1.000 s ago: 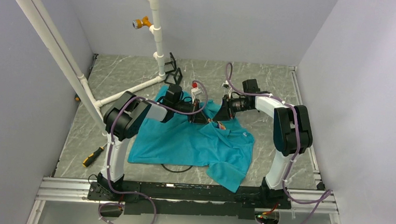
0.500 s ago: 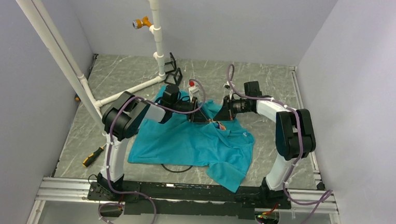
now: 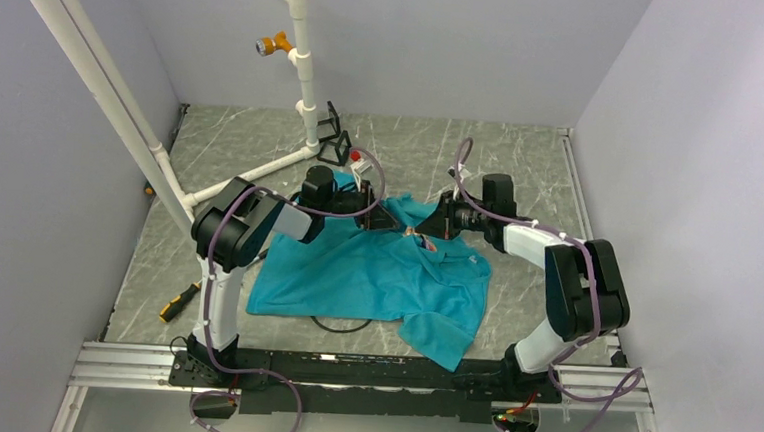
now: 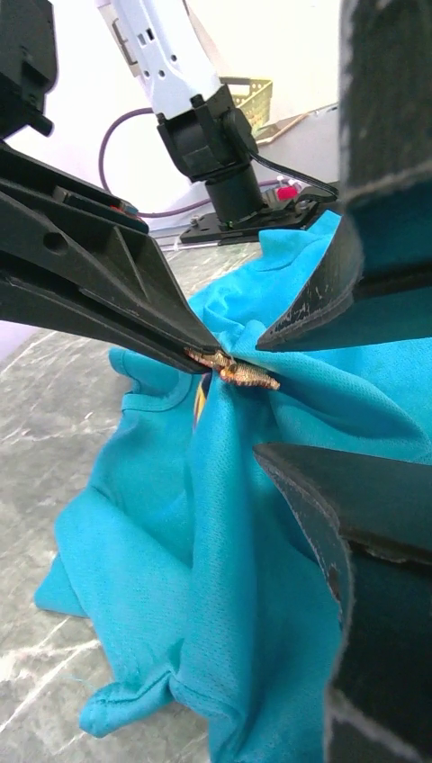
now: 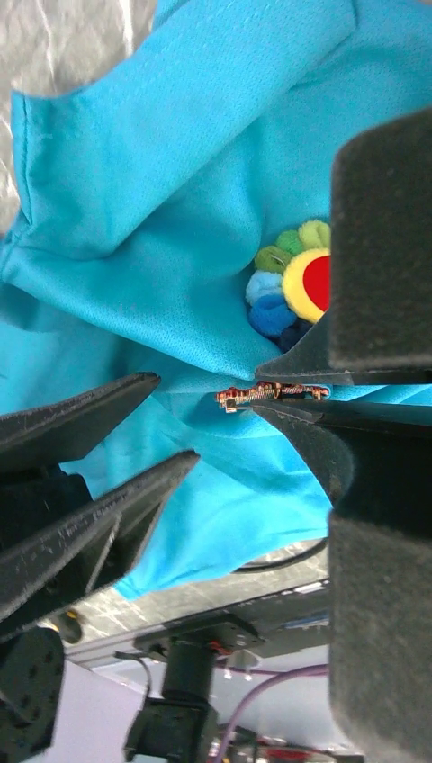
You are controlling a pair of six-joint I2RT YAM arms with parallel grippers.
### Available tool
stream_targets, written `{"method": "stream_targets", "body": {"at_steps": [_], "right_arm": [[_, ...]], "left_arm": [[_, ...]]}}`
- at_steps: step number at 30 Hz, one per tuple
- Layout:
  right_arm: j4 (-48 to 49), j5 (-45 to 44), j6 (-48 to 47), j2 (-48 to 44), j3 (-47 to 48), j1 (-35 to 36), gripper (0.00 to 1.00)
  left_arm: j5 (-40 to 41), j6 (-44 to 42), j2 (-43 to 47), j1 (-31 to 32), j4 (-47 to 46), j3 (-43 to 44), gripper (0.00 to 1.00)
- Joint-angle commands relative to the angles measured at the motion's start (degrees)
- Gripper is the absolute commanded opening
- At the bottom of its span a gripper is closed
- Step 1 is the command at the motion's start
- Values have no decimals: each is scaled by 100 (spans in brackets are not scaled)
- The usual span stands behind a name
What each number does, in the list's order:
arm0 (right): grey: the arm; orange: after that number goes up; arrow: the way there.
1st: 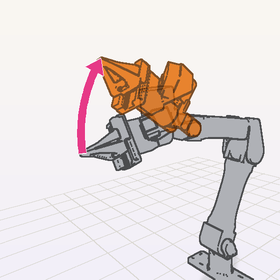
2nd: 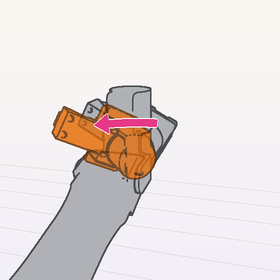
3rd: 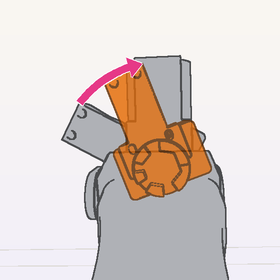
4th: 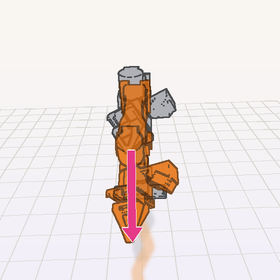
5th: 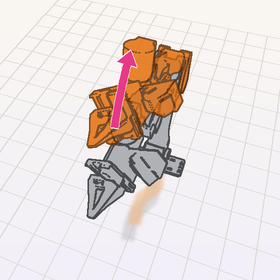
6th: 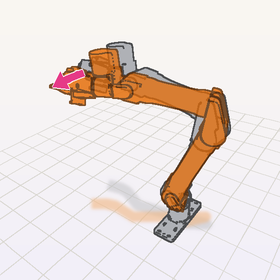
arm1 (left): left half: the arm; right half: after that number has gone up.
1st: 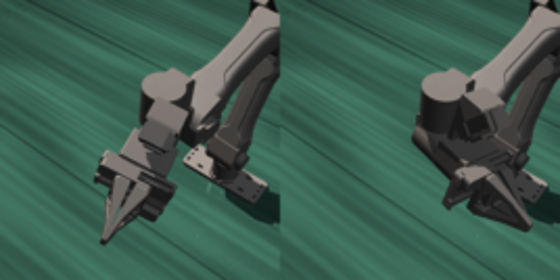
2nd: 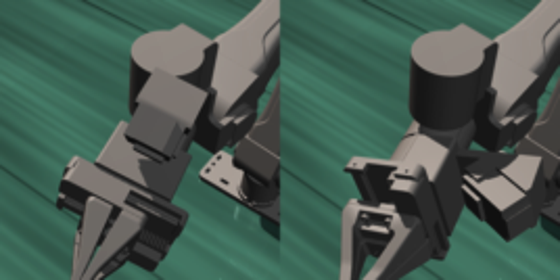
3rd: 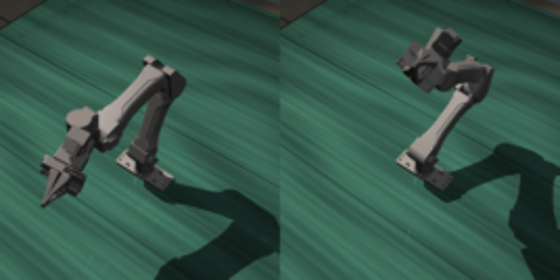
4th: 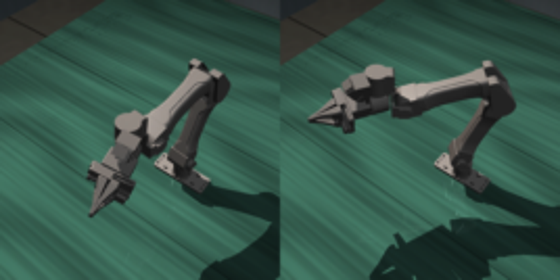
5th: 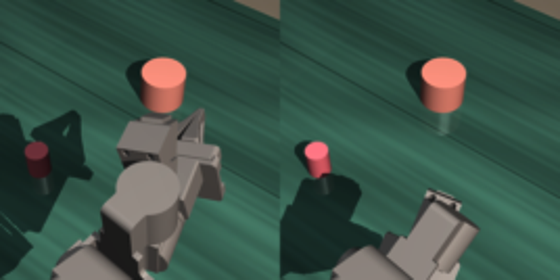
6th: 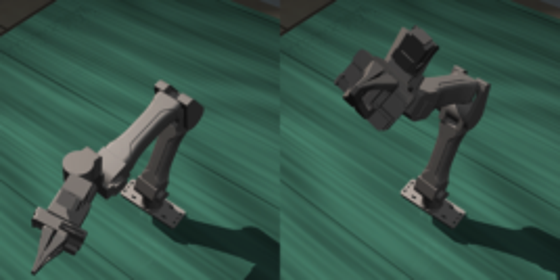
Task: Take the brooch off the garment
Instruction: Remove the brooch from the clothes.
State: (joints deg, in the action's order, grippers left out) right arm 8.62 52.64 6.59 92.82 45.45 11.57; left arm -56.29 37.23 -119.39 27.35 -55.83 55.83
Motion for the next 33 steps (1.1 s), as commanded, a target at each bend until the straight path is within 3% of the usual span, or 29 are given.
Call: {"method": "stream_targets", "body": {"at_steps": [1, 3, 7, 18, 33], "right_arm": [[1209, -444, 864, -283, -224, 12, 0], [1398, -491, 1125, -303, -292, 19, 0], [1731, -568, 1428, -366, -482, 20, 0], [2152, -382, 1810, -238, -576, 20, 0], [2302, -193, 1951, -88, -612, 20, 0]], "left_arm": [[166, 307, 64, 29, -665, 5, 51], [228, 270, 88, 41, -578, -13, 57], [378, 183, 154, 95, -419, -96, 59], [517, 181, 15, 273, -254, -12, 56], [373, 921, -240, 297, -1018, 66, 52]]}}
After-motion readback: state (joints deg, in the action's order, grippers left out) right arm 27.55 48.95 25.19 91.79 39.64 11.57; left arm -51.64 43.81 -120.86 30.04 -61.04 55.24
